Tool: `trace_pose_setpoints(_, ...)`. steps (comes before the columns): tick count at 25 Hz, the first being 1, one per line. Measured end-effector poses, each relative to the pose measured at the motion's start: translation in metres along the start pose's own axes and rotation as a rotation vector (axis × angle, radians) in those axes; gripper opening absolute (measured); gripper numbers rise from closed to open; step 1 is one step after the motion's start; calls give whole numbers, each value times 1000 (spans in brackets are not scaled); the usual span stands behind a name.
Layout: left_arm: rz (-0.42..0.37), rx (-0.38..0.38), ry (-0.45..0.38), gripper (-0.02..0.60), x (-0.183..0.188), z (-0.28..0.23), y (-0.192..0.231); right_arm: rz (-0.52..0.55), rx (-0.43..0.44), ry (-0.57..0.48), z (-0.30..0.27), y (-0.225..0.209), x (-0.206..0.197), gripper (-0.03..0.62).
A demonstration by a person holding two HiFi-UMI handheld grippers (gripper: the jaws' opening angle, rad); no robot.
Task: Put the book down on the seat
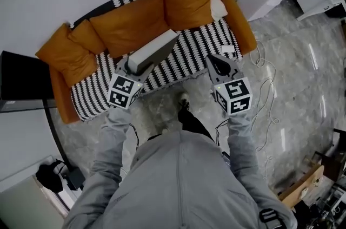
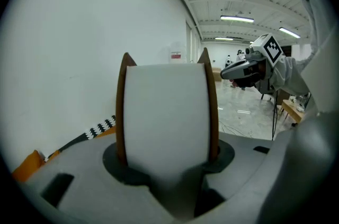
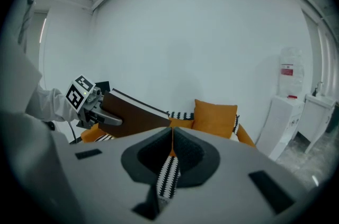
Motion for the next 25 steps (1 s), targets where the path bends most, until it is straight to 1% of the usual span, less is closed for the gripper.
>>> trace_pose_setpoints(3,49,-6,-18,225,2,-20,9,-13,18,28,-12,-15,-9,29)
trace_pose_setpoints(5,100,-16,-43,225,2,-35,15,-29,33,47,-22,-25,-17,29)
trace_pose_setpoints(7,172,-34,-64,225,-2,-52,20,-53,47,66,-32,-34,-25,29)
trace_pose_setpoints(10,309,-61,-93,225,-16,-78,32,-77,56,99,-53,-45,-37,29)
trace_pose_setpoints(13,459,-93,-114,225,-41,-104,42,-102,56,133,-72,-51,-55,29)
trace_pose_setpoints(16,577,-123,-129,225,-68,-134,55,-119,48,172,-92,-57,-77,29)
trace_pose_setpoints(21,696,-170,-150,225,-117,-188,78,-168,30,218,-132,-65,-117,29)
trace_pose_setpoints(25,775,-194,-142,225,-155,-229,82,-196,11,254,-160,-70,-155,29)
Point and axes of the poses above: the fingertips, and each gripper's own axes: z backward along the fingers, y to its left, x out of its top, the point moved 7 cm from there along z, backward along the fingers, and after that the axes turned 10 degrees about -x, right-handed, at the moved point
